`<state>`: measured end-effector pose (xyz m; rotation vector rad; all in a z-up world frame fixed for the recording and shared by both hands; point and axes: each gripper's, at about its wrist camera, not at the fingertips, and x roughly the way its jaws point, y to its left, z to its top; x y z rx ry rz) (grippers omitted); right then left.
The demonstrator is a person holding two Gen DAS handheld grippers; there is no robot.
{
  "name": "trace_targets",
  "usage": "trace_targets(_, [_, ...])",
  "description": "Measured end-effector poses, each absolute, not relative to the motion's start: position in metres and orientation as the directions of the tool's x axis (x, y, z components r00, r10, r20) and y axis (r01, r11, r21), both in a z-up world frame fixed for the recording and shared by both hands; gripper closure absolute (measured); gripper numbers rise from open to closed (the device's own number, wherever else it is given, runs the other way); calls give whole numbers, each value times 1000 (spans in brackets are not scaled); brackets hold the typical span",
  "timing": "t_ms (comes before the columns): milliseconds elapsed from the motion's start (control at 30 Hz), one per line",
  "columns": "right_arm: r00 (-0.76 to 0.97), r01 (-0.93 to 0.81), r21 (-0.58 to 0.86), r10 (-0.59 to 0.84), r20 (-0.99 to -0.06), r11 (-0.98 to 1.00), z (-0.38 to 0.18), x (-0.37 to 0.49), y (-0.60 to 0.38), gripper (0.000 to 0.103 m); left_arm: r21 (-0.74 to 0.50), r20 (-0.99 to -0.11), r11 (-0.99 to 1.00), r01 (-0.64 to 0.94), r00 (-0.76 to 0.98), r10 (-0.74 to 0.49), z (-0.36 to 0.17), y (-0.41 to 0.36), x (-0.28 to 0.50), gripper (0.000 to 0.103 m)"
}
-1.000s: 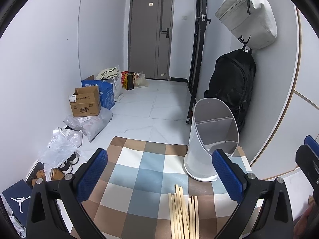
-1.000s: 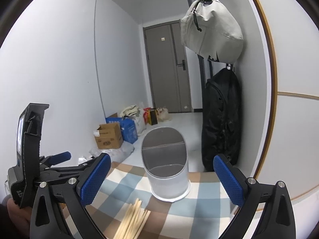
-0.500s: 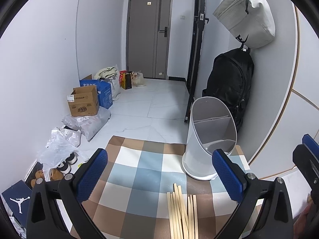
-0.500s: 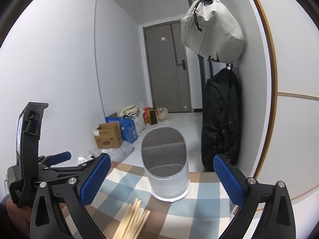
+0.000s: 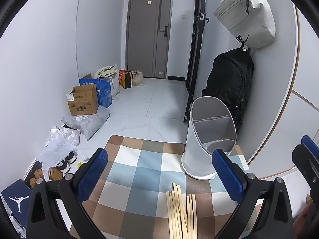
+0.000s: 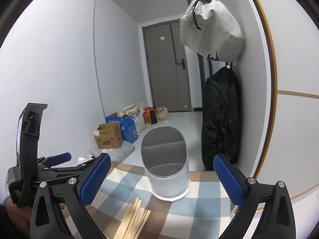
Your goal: Organize utensils
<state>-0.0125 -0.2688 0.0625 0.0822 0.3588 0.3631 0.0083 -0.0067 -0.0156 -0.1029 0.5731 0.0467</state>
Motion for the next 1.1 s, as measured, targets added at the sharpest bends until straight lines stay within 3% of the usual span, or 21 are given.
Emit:
trace_targets(633, [857,-340,143,369,-359,929,61,-10,-266,0,-75,-552,993,-89,833,34,-19,1,9,1])
trace_targets(733, [835,-336,162,373,-405,928,54,-3,-264,0,-82,-570,992,-94,821,31,-21,6,11,1])
trace_targets(1000, [649,-306,282,416,-638,909,10,39,-256,0,-113,-638,986,-120,770,21,-33,26,20,1])
trace_targets(1100, [561,-294,332,444,-699,896,-11,50,-248,7,-121,-658,984,-130,753,19,-39,33,23,1])
